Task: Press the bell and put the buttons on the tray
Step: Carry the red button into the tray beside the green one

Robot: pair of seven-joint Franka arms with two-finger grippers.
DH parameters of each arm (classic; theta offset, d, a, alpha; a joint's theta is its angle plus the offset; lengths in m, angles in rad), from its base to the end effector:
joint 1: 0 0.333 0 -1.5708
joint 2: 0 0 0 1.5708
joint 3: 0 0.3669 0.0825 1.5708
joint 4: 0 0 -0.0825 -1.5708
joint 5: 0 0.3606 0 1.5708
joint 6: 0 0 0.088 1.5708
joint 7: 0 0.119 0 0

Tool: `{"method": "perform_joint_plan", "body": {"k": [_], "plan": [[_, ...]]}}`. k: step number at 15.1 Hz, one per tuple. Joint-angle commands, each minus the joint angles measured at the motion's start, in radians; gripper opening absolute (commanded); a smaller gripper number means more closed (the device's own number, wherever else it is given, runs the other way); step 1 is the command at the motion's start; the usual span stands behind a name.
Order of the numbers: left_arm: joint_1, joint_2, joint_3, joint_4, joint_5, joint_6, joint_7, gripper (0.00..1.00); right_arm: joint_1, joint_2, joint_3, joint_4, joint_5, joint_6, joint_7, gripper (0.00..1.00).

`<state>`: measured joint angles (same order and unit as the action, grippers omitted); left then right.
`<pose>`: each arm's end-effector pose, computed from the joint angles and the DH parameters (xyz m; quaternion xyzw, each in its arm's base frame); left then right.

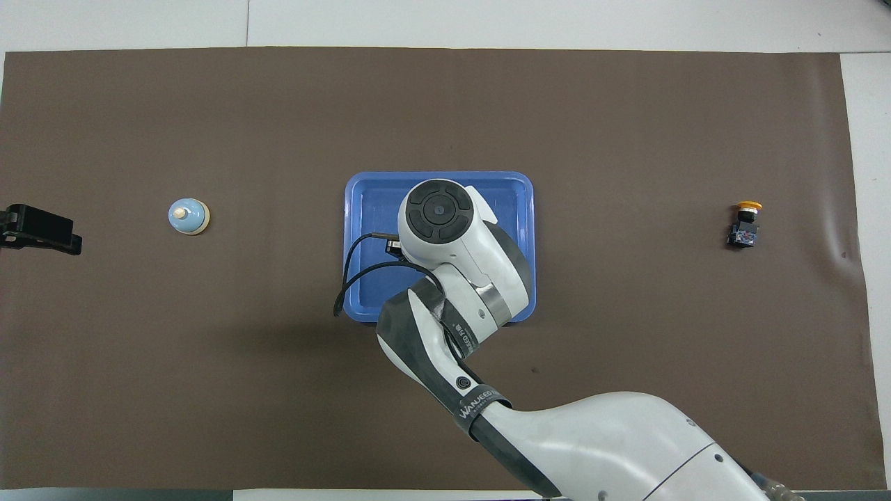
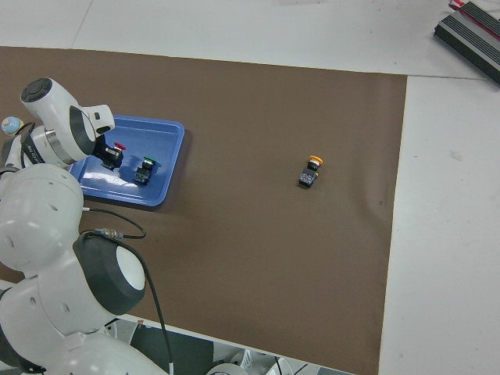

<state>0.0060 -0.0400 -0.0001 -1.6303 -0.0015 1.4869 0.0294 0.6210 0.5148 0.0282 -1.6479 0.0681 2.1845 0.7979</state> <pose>0.5051 0.0028 0.6509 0.9986 -0.0118 -0.0517 0.0017 0.5482 0.4164 0.3622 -0.9948 0.0954 0.0150 0.0334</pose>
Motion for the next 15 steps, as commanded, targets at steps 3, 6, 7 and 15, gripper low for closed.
{"method": "perform_joint_plan", "body": {"k": [3, 6, 7, 15], "plan": [[0.002, -0.003, 0.002, 0.01, -0.011, -0.016, -0.005, 1.0, 0.02, -0.05, -0.001, -0.133, 0.002, 0.12, -0.003, 0.0], [0.002, -0.003, 0.003, 0.01, -0.012, -0.016, -0.003, 1.0, 0.022, -0.052, -0.001, -0.132, 0.004, 0.109, 0.023, 0.41], [0.002, -0.003, 0.003, 0.01, -0.012, -0.016, -0.005, 1.0, 0.025, -0.052, -0.001, -0.124, 0.004, 0.101, 0.046, 0.99], [0.002, -0.003, 0.003, 0.012, -0.012, -0.016, -0.003, 1.0, -0.017, -0.084, -0.054, -0.006, 0.004, -0.106, 0.072, 1.0]]}}
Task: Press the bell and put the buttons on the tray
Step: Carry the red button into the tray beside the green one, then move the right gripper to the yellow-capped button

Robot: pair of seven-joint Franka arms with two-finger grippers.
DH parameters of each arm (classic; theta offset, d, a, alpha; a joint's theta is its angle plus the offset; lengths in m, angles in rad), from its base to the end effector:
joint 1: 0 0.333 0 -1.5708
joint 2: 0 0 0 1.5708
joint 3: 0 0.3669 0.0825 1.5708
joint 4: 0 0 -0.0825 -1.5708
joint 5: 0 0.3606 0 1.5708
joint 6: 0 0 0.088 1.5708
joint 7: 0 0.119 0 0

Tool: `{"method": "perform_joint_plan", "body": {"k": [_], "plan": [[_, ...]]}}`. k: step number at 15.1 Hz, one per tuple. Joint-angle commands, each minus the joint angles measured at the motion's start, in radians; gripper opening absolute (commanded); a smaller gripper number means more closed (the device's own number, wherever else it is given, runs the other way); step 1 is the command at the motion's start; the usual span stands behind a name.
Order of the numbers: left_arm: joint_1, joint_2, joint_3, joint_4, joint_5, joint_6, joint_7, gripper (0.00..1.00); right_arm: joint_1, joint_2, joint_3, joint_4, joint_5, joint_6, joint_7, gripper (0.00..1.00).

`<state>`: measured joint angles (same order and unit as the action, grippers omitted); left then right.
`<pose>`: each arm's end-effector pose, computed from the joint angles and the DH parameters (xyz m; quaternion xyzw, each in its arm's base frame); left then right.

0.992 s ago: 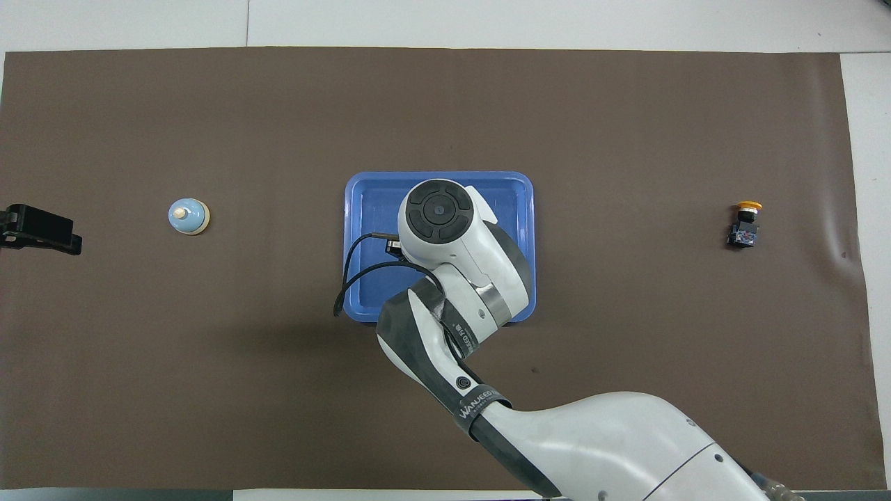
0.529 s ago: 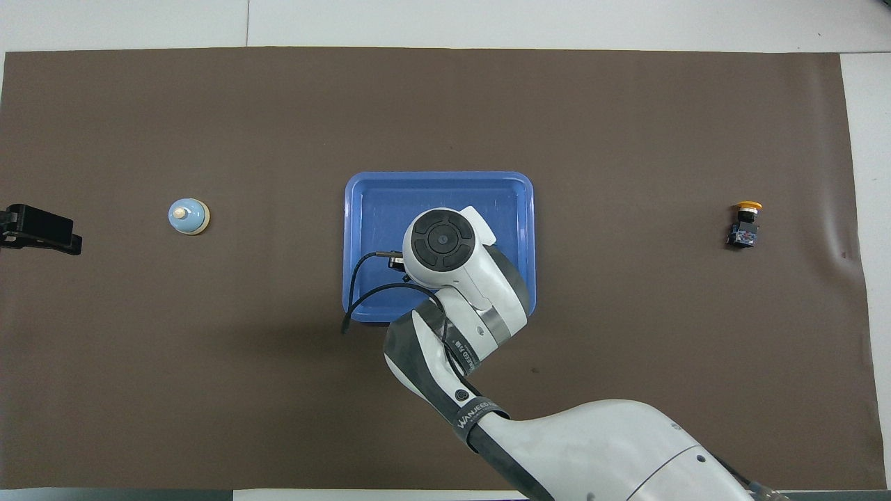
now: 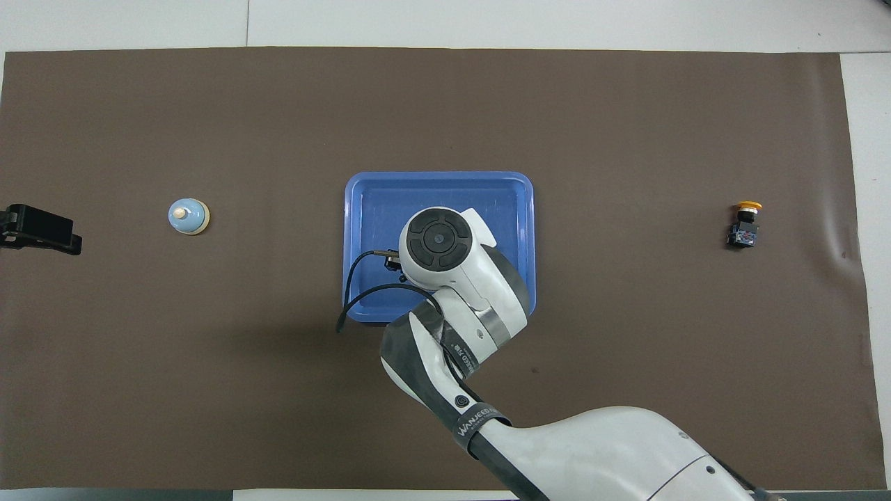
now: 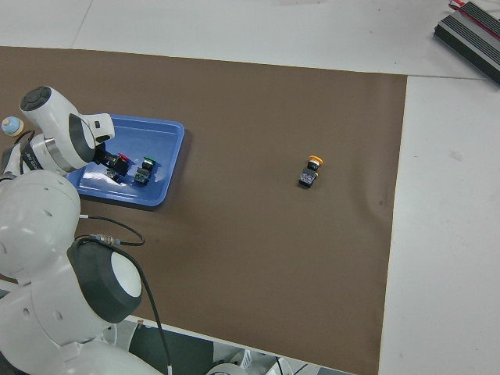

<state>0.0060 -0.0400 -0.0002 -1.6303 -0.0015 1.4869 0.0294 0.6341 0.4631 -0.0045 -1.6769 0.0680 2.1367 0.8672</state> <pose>0.5051 0.0027 0.6509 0.9986 -0.0118 -0.0517 0.0017 0.5421 0.3999 0.3804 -0.9903 0.1364 0.0200 0.0192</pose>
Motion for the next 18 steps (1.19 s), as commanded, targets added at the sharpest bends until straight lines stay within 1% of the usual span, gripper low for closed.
{"method": "perform_joint_plan", "body": {"k": [1, 3, 7, 9, 11, 14, 16, 18], "plan": [[0.002, -0.003, 0.003, 0.01, -0.012, -0.016, -0.003, 1.0, -0.057, -0.059, -0.028, 0.022, 0.001, -0.075, -0.008, 1.0], [0.002, -0.003, 0.003, 0.01, -0.012, -0.016, -0.003, 1.0, -0.131, -0.104, -0.029, 0.02, -0.002, -0.116, -0.077, 1.0], [0.002, -0.003, 0.003, 0.01, -0.012, -0.016, -0.003, 1.0, -0.292, -0.176, -0.032, 0.011, -0.007, -0.23, -0.291, 1.0], [0.002, -0.003, 0.003, 0.01, -0.011, -0.016, -0.003, 1.0, -0.378, -0.193, -0.032, 0.009, -0.062, -0.283, -0.381, 1.0], [0.002, -0.003, 0.003, 0.012, -0.012, -0.016, -0.003, 1.0, -0.454, -0.196, -0.032, 0.006, -0.123, -0.3, -0.489, 1.0], [0.002, -0.003, 0.003, 0.01, -0.011, -0.016, -0.005, 1.0, -0.579, -0.211, -0.032, -0.053, -0.137, -0.273, -0.629, 1.0], [0.002, -0.003, 0.003, 0.01, -0.012, -0.016, -0.003, 1.0, -0.648, -0.228, -0.032, -0.11, -0.157, -0.207, -0.69, 1.0], [0.002, -0.003, 0.003, 0.01, -0.012, -0.016, -0.005, 1.0, -0.697, -0.247, -0.032, -0.191, -0.162, -0.118, -0.702, 1.0]]}}
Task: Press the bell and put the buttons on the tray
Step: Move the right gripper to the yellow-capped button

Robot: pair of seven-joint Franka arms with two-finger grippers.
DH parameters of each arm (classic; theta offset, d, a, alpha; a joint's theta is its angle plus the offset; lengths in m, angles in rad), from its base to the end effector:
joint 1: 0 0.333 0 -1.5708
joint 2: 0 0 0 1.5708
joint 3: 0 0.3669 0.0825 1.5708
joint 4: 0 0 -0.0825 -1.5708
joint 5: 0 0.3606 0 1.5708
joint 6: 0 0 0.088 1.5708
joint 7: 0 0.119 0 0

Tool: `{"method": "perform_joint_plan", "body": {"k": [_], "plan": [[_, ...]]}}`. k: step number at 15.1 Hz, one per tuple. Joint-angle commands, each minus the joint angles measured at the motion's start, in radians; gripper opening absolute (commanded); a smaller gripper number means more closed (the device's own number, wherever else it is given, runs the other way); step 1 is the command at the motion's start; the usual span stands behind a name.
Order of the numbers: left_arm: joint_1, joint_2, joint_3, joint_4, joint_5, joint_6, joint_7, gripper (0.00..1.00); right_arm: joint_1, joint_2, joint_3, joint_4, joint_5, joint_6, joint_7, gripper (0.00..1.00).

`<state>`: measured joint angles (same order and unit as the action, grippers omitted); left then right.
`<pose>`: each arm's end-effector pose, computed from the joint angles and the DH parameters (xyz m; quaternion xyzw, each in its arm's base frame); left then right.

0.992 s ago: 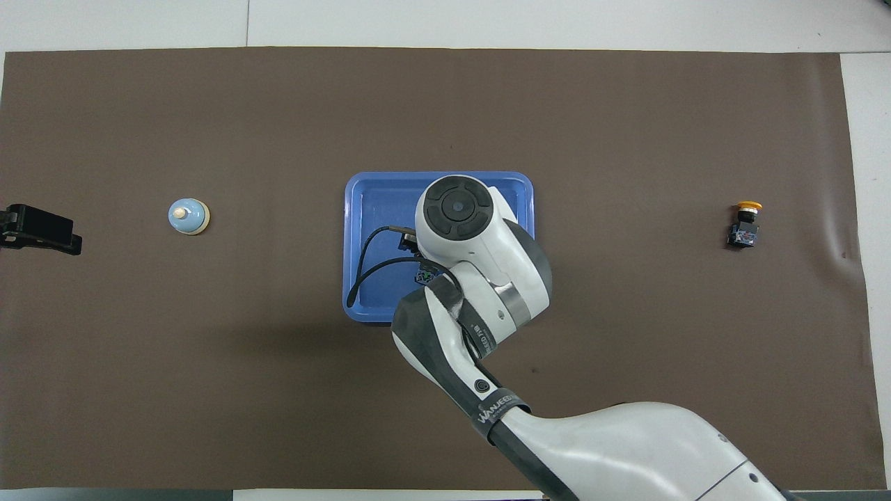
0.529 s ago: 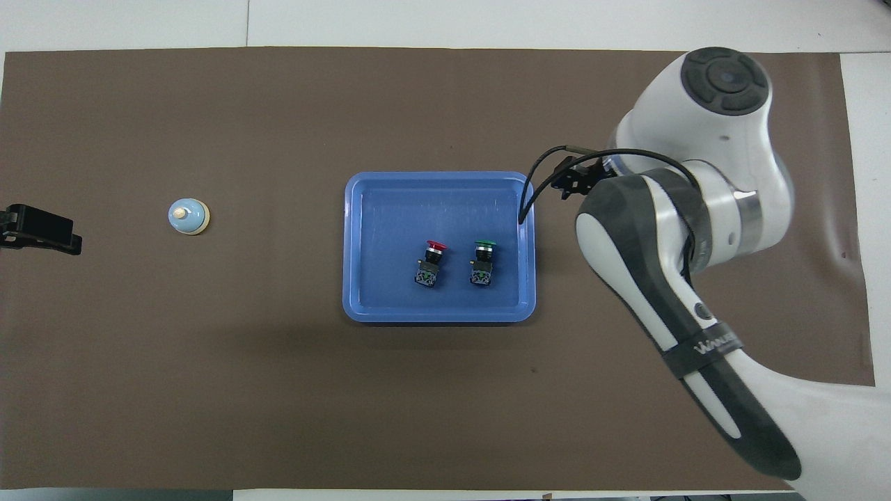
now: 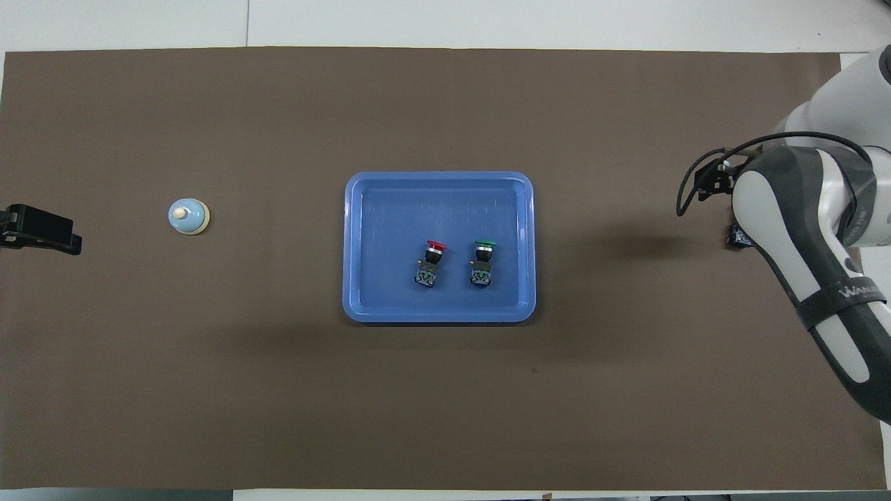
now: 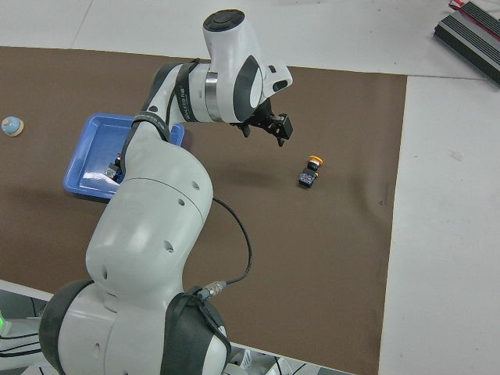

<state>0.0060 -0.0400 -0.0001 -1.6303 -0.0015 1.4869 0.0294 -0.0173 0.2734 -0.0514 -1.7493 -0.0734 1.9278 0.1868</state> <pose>0.5051 0.0028 0.6509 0.9986 -0.0118 -0.0517 0.0017 0.6137 -0.0453 0.4544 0.9917 -0.1122 -0.0448 0.0434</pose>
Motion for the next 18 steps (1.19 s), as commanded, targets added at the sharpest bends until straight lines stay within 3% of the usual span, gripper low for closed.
{"method": "perform_joint_plan", "body": {"k": [1, 4, 9, 18], "plan": [[0.002, -0.003, 0.003, 0.01, -0.012, -0.016, -0.003, 1.0, -0.068, -0.063, 0.016, -0.159, -0.02, 0.139, -0.024, 1.0], [0.002, -0.003, 0.003, 0.012, -0.012, -0.016, -0.003, 1.0, -0.098, -0.095, 0.015, -0.294, -0.02, 0.292, -0.024, 1.0], [0.002, -0.003, 0.003, 0.012, -0.012, -0.016, -0.005, 1.0, -0.128, -0.071, 0.015, -0.351, -0.02, 0.405, -0.038, 1.0], [0.002, -0.003, 0.003, 0.012, -0.012, -0.016, -0.003, 1.0, -0.155, -0.002, 0.016, -0.357, -0.02, 0.508, -0.055, 1.0]]}}
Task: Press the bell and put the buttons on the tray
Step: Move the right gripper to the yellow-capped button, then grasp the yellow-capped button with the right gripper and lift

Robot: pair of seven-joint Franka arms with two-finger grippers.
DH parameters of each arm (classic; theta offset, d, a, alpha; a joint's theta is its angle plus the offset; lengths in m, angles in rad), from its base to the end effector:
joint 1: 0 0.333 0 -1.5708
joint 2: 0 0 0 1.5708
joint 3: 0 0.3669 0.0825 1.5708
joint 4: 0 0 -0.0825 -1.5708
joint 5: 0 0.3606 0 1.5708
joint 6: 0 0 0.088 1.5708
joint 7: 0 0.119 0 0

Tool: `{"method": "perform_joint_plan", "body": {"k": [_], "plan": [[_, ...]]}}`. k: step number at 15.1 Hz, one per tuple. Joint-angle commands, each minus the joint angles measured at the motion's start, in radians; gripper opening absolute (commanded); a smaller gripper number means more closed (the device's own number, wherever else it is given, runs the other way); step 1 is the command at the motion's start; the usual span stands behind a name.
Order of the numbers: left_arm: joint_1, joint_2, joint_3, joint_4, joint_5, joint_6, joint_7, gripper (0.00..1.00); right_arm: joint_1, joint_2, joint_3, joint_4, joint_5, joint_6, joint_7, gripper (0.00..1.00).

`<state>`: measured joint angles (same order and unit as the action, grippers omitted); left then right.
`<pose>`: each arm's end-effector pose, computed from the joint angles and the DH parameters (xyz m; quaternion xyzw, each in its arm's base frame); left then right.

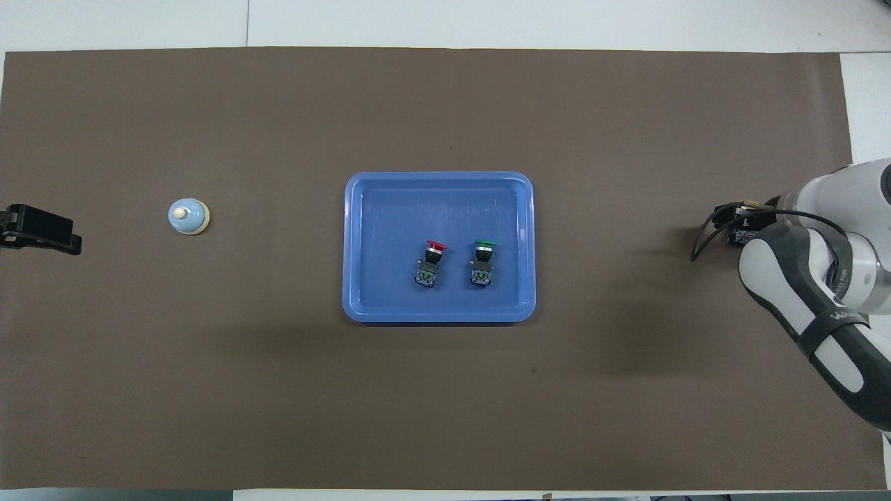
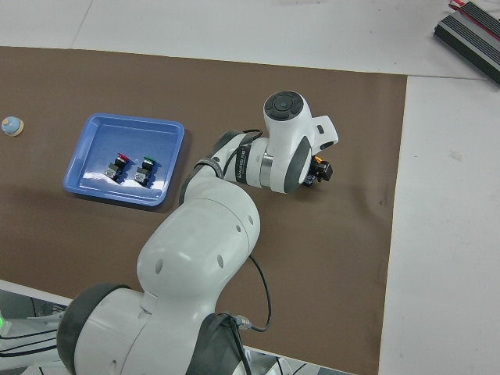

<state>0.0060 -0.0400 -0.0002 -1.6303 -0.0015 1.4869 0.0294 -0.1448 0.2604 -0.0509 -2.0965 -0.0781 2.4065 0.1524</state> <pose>0.5051 0.0027 0.6509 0.9986 -0.0118 -0.0517 0.0017 0.5701 -0.1129 0.3552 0.9887 -0.1441 0.0241 0.0339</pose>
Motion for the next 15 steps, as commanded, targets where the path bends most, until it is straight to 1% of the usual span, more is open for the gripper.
{"method": "perform_joint_plan", "body": {"k": [1, 2, 3, 4, 5, 6, 7, 8, 12, 14, 15], "plan": [[0.002, -0.003, 0.003, 0.01, -0.012, -0.016, -0.003, 1.0, -0.028, 0.017, 0.016, -0.01, -0.015, 0.033, -0.02, 1.0], [0.002, -0.003, 0.003, 0.01, -0.012, -0.016, -0.003, 1.0, -0.032, 0.026, 0.016, -0.01, -0.015, 0.052, -0.022, 1.0], [0.002, -0.003, 0.003, 0.01, -0.012, -0.016, -0.003, 1.0, -0.035, 0.031, 0.016, -0.01, -0.015, 0.069, -0.023, 0.97], [0.002, -0.003, 0.003, 0.012, -0.012, -0.016, -0.003, 1.0, -0.036, 0.034, 0.016, -0.01, -0.015, 0.069, -0.036, 0.79], [0.002, -0.003, 0.003, 0.01, -0.012, -0.016, -0.003, 1.0, -0.036, 0.033, 0.016, -0.01, -0.015, 0.063, -0.04, 0.53], [0.002, -0.003, 0.003, 0.01, -0.012, -0.016, -0.005, 1.0, -0.036, 0.033, 0.016, -0.008, -0.015, 0.056, -0.042, 0.32], [0.002, -0.003, 0.003, 0.01, -0.012, -0.016, -0.003, 1.0, -0.036, 0.033, 0.016, -0.007, -0.015, 0.048, -0.043, 0.05], [0.002, -0.003, 0.003, 0.01, -0.012, -0.016, -0.003, 1.0, -0.035, 0.031, 0.016, -0.005, -0.015, 0.037, -0.048, 0.0], [0.002, -0.003, 0.002, 0.01, -0.012, -0.016, -0.005, 1.0, -0.016, 0.022, 0.019, 0.027, -0.015, -0.033, -0.048, 0.0], [0.002, -0.003, 0.003, 0.01, -0.012, -0.016, -0.005, 1.0, -0.004, 0.019, 0.028, 0.078, -0.015, -0.104, -0.047, 0.0], [0.002, -0.003, 0.003, 0.01, -0.012, -0.016, -0.003, 1.0, 0.025, 0.019, 0.028, 0.11, -0.014, -0.148, -0.04, 0.0]]}}
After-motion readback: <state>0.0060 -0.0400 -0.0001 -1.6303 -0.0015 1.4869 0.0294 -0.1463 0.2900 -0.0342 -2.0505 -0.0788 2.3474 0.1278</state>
